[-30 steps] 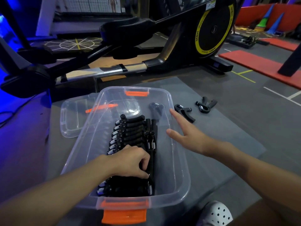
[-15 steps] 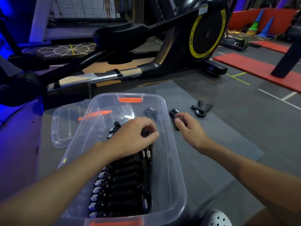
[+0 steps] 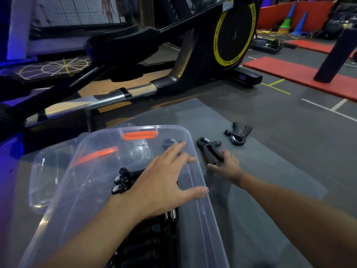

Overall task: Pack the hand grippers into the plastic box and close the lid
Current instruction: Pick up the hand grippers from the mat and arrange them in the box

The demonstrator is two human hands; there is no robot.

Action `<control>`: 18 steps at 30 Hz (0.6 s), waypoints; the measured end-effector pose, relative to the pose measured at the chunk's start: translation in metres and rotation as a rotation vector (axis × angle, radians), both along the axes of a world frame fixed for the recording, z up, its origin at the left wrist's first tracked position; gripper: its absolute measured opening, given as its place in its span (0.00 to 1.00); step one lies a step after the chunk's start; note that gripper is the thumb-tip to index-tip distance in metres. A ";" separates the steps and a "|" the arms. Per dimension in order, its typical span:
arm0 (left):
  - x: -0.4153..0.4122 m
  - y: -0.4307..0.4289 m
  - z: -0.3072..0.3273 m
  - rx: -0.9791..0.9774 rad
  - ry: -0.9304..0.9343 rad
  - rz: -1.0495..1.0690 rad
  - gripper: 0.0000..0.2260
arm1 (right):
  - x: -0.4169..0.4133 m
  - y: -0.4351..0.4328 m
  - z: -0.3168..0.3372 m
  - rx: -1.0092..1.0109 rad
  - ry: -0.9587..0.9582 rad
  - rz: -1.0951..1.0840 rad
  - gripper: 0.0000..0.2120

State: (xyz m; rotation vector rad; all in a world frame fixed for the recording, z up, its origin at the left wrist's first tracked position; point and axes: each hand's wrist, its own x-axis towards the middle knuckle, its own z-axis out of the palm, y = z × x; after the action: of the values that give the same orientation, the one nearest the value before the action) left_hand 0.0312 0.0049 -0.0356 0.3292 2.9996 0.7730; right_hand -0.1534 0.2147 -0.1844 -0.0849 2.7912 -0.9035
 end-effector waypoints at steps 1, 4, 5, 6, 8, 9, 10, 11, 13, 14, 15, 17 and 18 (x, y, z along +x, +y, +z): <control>-0.002 0.000 0.000 -0.007 0.004 -0.011 0.33 | -0.004 -0.003 -0.005 -0.017 -0.002 -0.015 0.44; -0.006 0.001 0.001 -0.012 -0.003 -0.030 0.35 | -0.013 -0.009 -0.017 0.003 0.001 -0.044 0.49; -0.006 0.001 0.001 -0.007 -0.007 -0.030 0.35 | -0.016 -0.010 -0.020 0.029 0.006 -0.060 0.50; -0.006 0.000 0.001 0.000 -0.011 -0.031 0.35 | -0.017 -0.011 -0.023 0.056 0.016 -0.074 0.49; -0.005 -0.001 0.000 0.016 -0.020 -0.031 0.37 | -0.016 -0.011 -0.028 0.106 0.059 -0.092 0.48; -0.005 -0.001 0.000 0.020 -0.026 -0.030 0.37 | -0.015 -0.011 -0.030 0.115 0.088 -0.103 0.47; -0.004 -0.001 0.001 0.022 -0.029 -0.029 0.37 | -0.014 -0.011 -0.032 0.107 0.116 -0.115 0.45; -0.003 0.000 0.001 0.022 -0.031 -0.027 0.37 | -0.012 -0.011 -0.034 0.086 0.140 -0.127 0.44; -0.003 0.000 0.003 0.025 -0.040 -0.026 0.38 | -0.008 -0.010 -0.034 0.019 0.180 -0.134 0.43; -0.002 0.000 0.004 0.019 -0.041 -0.029 0.37 | -0.006 -0.009 -0.031 -0.029 0.195 -0.127 0.44; -0.002 0.000 0.004 0.003 -0.031 -0.036 0.36 | -0.004 -0.007 -0.027 -0.079 0.206 -0.113 0.45; -0.002 0.001 0.004 -0.031 0.007 -0.053 0.31 | 0.001 0.000 -0.011 -0.122 0.219 -0.054 0.46; -0.002 0.001 0.005 -0.030 0.022 -0.054 0.29 | 0.004 0.005 0.000 -0.105 0.225 -0.009 0.46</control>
State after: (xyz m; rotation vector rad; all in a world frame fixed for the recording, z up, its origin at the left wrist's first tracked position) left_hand 0.0290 0.0061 -0.0309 0.4184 3.0054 0.7244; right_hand -0.1491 0.2194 -0.1841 -0.2015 2.9476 -1.1060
